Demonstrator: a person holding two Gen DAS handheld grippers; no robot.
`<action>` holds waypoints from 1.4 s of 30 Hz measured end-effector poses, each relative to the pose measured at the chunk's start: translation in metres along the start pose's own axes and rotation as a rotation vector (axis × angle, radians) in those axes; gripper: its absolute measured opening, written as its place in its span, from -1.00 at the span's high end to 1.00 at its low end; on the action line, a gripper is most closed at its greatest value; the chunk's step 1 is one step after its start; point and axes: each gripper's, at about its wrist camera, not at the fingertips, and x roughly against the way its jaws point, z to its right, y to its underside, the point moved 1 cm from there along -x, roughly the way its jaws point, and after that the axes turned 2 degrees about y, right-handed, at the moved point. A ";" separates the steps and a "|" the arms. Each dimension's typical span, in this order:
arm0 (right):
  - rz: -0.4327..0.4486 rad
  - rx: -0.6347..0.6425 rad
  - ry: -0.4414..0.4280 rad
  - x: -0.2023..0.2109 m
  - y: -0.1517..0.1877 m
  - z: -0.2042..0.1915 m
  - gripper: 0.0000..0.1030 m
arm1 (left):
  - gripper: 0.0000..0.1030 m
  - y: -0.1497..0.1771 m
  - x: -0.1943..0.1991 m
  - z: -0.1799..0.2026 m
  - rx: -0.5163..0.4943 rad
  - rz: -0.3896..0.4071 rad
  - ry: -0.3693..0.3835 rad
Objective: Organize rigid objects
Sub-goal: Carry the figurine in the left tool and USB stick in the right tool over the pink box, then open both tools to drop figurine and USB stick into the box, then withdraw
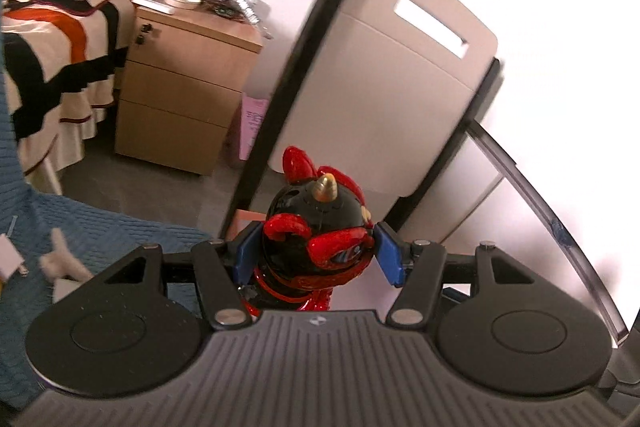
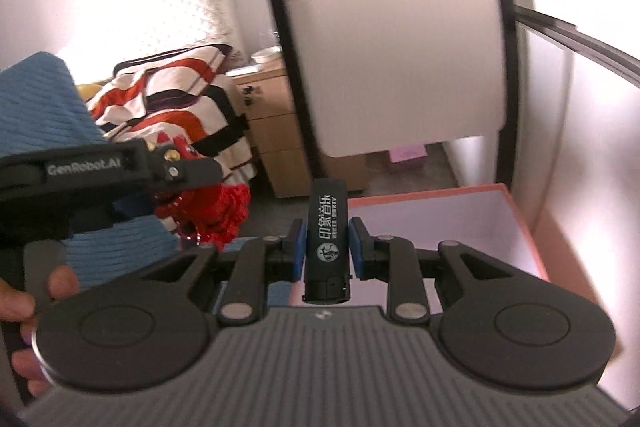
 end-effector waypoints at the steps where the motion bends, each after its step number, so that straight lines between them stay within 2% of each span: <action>1: -0.005 -0.001 0.007 -0.002 0.000 0.007 0.49 | -0.27 0.002 -0.008 0.005 0.000 -0.008 0.000; 7: -0.076 -0.043 0.049 -0.025 0.017 0.046 0.49 | -0.27 0.032 -0.070 0.025 -0.017 -0.119 -0.002; 15: -0.261 -0.099 0.102 -0.072 0.072 0.088 0.49 | -0.27 0.084 -0.153 0.035 -0.037 -0.307 -0.007; 20: -0.356 -0.129 0.112 -0.096 0.096 0.105 0.49 | -0.27 0.108 -0.190 0.028 -0.014 -0.404 -0.017; 25: -0.405 -0.136 0.123 -0.109 0.105 0.111 0.47 | -0.27 0.119 -0.216 0.028 -0.025 -0.475 -0.041; 28: -0.405 -0.129 0.133 -0.114 0.103 0.111 0.46 | -0.30 0.117 -0.221 0.032 -0.046 -0.452 -0.035; 29: -0.405 -0.129 0.138 -0.115 0.103 0.112 0.45 | -0.44 0.116 -0.222 0.033 -0.054 -0.453 -0.043; 30: -0.407 -0.134 0.144 -0.114 0.102 0.114 0.45 | -0.45 0.115 -0.224 0.033 -0.066 -0.452 -0.067; 32: -0.405 -0.146 0.145 -0.112 0.100 0.116 0.44 | -0.45 0.113 -0.223 0.034 -0.077 -0.449 -0.059; 37: -0.371 -0.154 0.149 -0.098 0.092 0.112 0.36 | -0.45 0.100 -0.202 0.034 -0.104 -0.406 -0.052; 42: -0.303 -0.146 0.112 -0.075 0.075 0.096 0.36 | -0.45 0.077 -0.161 0.043 -0.159 -0.316 -0.040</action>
